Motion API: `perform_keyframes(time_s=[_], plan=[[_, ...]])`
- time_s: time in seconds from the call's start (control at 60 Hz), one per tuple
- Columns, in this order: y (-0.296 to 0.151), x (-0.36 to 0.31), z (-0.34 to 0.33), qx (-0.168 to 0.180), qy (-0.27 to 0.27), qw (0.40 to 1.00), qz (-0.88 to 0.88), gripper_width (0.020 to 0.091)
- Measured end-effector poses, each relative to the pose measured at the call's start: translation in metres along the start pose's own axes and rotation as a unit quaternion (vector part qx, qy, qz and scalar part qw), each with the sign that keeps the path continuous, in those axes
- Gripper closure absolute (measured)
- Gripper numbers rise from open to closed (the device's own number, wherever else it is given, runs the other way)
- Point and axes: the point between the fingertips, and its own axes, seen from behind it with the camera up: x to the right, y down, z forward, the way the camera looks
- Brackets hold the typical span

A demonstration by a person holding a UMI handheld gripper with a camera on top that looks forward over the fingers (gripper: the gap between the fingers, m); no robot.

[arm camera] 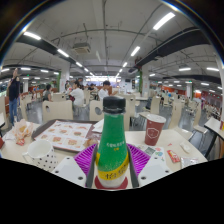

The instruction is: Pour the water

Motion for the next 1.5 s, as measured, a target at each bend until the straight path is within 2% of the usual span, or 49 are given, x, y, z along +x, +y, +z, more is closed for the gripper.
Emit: perform_keyframes(time_s=[0.033, 0.133, 0.15, 0.183, 0.317, 0.467, 0.617, 0.717, 0.917, 1.017, 1.133, 1.317, 1.417, 1.5], plan=[[0.004, -0.004, -0.003, -0.015, -0.003, 1.000, 0.000, 0.0523], [0.010, -0.009, -0.013, -0.048, -0.016, 0.999, 0.008, 0.0240], [0.010, -0.010, -0.017, -0.049, -0.015, 0.999, 0.013, 0.0236], [0.010, -0.009, -0.026, -0.055, -0.012, 0.998, 0.023, 0.0264], [0.015, -0.015, -0.070, -0.090, 0.015, 0.994, 0.055, 0.0253], [0.024, -0.032, -0.143, -0.135, 0.075, 0.986, 0.068, 0.0251], [0.024, -0.104, -0.215, -0.188, 0.110, 0.973, 0.075, 0.0251], [0.020, -0.174, -0.248, -0.208, 0.102, 0.969, 0.090, 0.0250], [0.011, -0.263, -0.287, -0.226, 0.094, 0.965, 0.095, 0.0248], [-0.001, -0.284, -0.300, -0.220, 0.090, 0.966, 0.102, 0.0247], [-0.013, -0.290, -0.315, -0.211, 0.090, 0.968, 0.103, 0.0251], [-0.015, -0.283, -0.318, -0.206, 0.053, 0.970, 0.119, 0.0252], [-0.009, -0.269, -0.316, -0.212, 0.019, 0.973, 0.092, 0.0253], [-0.010, -0.253, -0.309, -0.203, -0.013, 0.976, 0.080, 0.0253]])
